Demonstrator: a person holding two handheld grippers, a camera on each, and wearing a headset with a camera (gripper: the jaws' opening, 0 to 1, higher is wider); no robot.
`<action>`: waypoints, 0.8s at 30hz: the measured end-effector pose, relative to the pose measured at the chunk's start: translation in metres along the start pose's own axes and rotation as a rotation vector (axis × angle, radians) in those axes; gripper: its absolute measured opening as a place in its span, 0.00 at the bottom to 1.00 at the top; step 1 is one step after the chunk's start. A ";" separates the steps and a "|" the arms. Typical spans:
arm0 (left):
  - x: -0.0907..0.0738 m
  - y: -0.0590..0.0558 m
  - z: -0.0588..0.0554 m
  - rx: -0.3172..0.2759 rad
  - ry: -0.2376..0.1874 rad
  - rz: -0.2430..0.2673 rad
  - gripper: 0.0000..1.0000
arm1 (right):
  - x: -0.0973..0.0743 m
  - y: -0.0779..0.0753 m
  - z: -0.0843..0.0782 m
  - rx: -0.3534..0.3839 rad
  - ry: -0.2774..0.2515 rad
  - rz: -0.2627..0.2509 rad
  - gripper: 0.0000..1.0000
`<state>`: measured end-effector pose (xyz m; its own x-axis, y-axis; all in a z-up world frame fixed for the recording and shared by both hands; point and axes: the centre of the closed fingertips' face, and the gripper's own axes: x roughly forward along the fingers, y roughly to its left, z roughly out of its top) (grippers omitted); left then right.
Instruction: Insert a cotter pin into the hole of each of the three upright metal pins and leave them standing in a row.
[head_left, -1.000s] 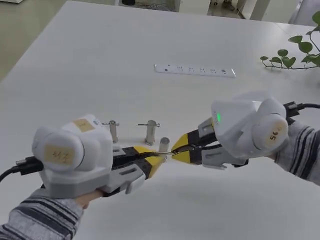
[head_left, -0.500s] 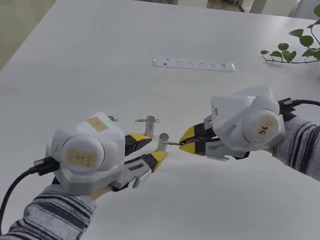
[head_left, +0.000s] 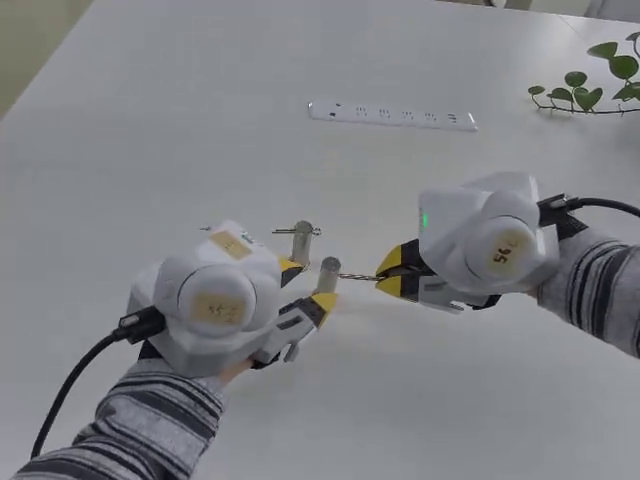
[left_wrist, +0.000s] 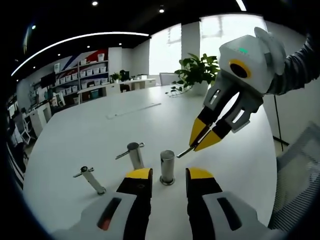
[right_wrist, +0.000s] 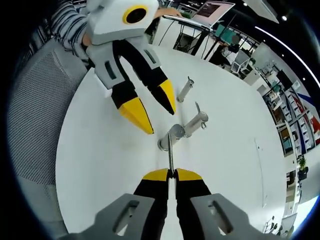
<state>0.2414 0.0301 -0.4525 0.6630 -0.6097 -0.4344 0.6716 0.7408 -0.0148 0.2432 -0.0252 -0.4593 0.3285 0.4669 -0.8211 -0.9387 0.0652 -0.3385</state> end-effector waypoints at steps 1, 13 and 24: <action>0.002 0.000 -0.002 0.003 0.008 0.004 0.24 | 0.001 -0.001 -0.002 -0.002 0.008 -0.001 0.00; 0.022 0.003 -0.007 -0.006 0.025 0.023 0.22 | 0.005 -0.006 -0.008 -0.005 0.039 -0.001 0.00; 0.036 0.000 -0.019 -0.009 0.068 0.026 0.15 | 0.001 -0.012 -0.004 -0.034 0.037 -0.007 0.00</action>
<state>0.2591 0.0138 -0.4854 0.6564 -0.5697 -0.4945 0.6510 0.7590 -0.0103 0.2550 -0.0289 -0.4579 0.3397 0.4332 -0.8349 -0.9323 0.0380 -0.3596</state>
